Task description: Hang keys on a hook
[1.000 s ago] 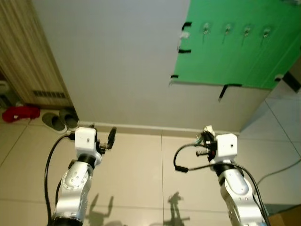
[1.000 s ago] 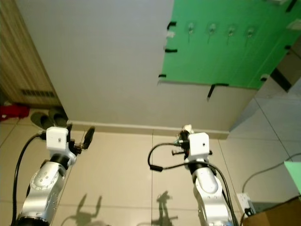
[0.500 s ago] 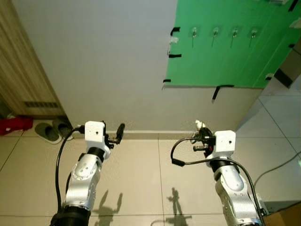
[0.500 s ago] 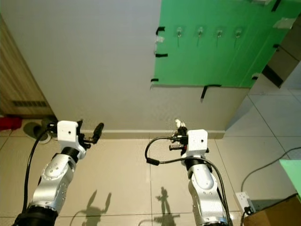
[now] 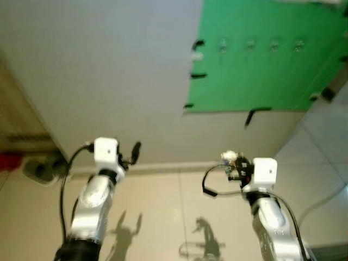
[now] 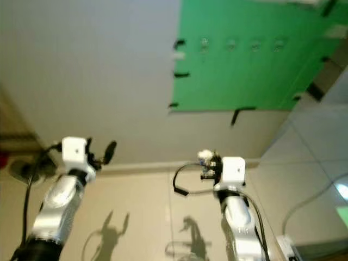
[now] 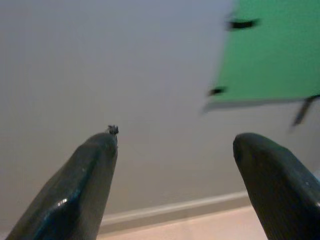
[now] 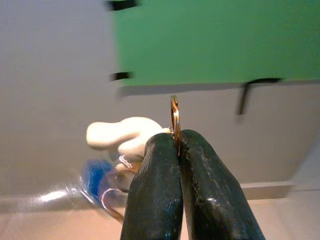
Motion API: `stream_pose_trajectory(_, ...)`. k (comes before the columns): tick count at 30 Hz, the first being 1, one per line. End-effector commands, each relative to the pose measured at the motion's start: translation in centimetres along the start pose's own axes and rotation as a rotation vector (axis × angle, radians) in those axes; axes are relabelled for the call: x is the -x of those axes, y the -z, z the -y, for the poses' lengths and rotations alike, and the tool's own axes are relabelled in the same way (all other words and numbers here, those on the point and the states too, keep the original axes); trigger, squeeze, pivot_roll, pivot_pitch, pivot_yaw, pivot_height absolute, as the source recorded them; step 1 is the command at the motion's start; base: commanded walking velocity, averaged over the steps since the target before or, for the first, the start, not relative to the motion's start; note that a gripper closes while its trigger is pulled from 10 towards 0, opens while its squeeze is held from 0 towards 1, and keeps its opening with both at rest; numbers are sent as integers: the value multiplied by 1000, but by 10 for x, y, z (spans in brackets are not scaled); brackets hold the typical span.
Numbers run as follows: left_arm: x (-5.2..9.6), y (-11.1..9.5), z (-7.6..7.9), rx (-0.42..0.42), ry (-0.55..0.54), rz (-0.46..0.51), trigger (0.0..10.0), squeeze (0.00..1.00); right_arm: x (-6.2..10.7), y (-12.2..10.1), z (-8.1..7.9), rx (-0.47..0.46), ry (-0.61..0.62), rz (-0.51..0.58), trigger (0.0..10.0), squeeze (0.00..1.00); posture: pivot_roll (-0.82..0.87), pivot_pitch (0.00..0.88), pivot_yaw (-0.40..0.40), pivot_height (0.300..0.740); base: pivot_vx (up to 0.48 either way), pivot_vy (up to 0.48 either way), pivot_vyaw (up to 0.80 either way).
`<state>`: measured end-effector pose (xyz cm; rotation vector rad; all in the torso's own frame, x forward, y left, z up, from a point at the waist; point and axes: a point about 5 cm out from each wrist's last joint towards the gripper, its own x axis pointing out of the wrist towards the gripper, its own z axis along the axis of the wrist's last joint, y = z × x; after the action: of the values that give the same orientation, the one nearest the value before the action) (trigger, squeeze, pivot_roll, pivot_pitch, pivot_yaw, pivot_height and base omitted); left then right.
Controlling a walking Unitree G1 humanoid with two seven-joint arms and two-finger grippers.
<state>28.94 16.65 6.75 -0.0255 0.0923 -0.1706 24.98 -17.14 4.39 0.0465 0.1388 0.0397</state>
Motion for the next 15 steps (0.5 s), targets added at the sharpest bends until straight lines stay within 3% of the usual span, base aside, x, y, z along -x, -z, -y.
stream_pose_trajectory(1,-1,2,5,-18,17,-19,10000,0,-3,-4,4,4,9,16,0,0,-5,0,8,740,480,0,0)
stream_pose_trajectory(15,-8,0,2,-64,27,-28,10000,0,-11,-4,-2,-10,-7,11,0,0,-15,0,31,740,480,0,0)
